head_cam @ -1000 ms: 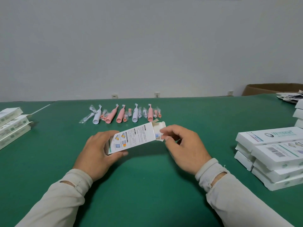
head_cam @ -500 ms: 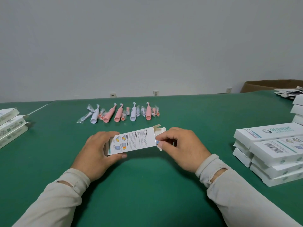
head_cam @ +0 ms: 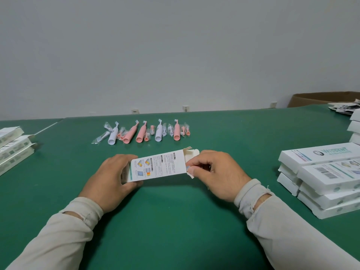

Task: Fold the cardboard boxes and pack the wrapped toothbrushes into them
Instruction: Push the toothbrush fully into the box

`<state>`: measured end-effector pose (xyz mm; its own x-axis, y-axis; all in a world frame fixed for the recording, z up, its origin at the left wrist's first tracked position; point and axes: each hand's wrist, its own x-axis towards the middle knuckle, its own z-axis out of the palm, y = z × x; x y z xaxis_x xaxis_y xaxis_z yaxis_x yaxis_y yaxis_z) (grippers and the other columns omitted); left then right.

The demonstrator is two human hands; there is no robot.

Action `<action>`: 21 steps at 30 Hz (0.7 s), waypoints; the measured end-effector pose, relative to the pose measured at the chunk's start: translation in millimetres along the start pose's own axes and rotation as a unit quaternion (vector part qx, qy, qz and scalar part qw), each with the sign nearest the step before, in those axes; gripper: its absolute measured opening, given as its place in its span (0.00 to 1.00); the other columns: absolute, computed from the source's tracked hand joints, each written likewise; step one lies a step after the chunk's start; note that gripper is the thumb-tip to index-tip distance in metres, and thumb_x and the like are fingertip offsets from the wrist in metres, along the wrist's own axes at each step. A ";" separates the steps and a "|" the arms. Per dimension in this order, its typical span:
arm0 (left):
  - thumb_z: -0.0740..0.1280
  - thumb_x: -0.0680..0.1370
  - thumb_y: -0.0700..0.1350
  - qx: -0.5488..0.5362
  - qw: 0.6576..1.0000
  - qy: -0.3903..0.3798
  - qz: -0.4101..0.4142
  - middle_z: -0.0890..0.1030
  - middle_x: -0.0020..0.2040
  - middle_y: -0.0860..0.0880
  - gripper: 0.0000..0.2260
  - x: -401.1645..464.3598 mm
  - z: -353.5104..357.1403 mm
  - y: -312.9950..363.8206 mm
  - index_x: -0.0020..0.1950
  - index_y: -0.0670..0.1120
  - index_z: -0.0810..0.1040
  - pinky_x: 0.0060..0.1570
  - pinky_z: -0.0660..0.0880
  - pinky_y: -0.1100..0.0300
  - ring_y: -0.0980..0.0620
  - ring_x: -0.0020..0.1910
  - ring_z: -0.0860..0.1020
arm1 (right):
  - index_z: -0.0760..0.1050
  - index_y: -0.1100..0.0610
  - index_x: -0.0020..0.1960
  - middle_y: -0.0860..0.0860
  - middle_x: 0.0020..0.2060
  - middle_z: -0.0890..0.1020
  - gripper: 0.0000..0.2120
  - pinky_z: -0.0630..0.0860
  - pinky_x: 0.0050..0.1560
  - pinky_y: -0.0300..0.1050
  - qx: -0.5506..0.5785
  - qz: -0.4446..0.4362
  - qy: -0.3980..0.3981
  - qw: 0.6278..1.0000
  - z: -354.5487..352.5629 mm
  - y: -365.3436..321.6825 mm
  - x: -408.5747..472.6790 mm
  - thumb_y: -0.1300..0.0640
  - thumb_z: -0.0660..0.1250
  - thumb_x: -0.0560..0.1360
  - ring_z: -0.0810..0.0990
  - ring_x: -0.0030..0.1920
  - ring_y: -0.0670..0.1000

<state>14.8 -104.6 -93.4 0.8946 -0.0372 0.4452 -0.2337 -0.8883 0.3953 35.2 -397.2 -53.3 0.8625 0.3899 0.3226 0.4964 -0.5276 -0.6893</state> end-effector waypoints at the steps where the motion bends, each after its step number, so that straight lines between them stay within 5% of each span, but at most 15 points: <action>1: 0.77 0.71 0.50 -0.004 1.000 -0.004 0.001 0.76 0.55 0.61 0.24 -0.2 0.3 -0.3 0.64 0.59 0.73 0.56 0.74 0.49 0.53 0.56 0.73 | 0.84 0.50 0.46 0.45 0.40 0.80 0.04 0.72 0.46 0.37 0.003 0.001 -0.002 1.000 -0.5 -0.1 0.1 0.56 0.70 0.78 0.76 0.40 0.43; 7: 0.77 0.71 0.50 0.001 1.000 0.002 0.018 0.75 0.55 0.61 0.25 3.1 5.4 6.5 0.64 0.59 0.73 0.56 0.74 0.50 0.53 0.56 0.72 | 0.80 0.53 0.47 0.44 0.38 0.77 0.05 0.74 0.46 0.41 0.017 0.005 -0.015 1.000 -11.0 1.7 -1.5 0.56 0.66 0.80 0.73 0.38 0.45; 12: 0.78 0.70 0.49 -0.016 1.000 0.004 0.014 0.74 0.54 0.64 0.25 0.7 5.5 3.3 0.64 0.59 0.74 0.56 0.73 0.53 0.53 0.55 0.74 | 0.82 0.56 0.48 0.56 0.41 0.83 0.06 0.75 0.46 0.46 0.063 0.007 -0.022 0.998 -10.5 -0.1 -2.7 0.58 0.67 0.79 0.74 0.38 0.47; 21: 0.77 0.71 0.49 -0.024 0.999 0.014 0.018 0.76 0.57 0.60 0.26 2.3 7.3 6.8 0.67 0.57 0.73 0.60 0.74 0.48 0.53 0.58 0.73 | 0.82 0.57 0.48 0.46 0.37 0.81 0.05 0.72 0.44 0.39 0.118 0.028 -0.016 0.993 -19.3 12.4 1.8 0.59 0.67 0.80 0.75 0.36 0.43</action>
<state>18.0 -114.0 -95.5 0.8743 -0.0563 0.4822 -0.2846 -0.8640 0.4152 44.8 -417.6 -48.7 0.8828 0.3911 0.2603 0.4071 -0.3600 -0.8395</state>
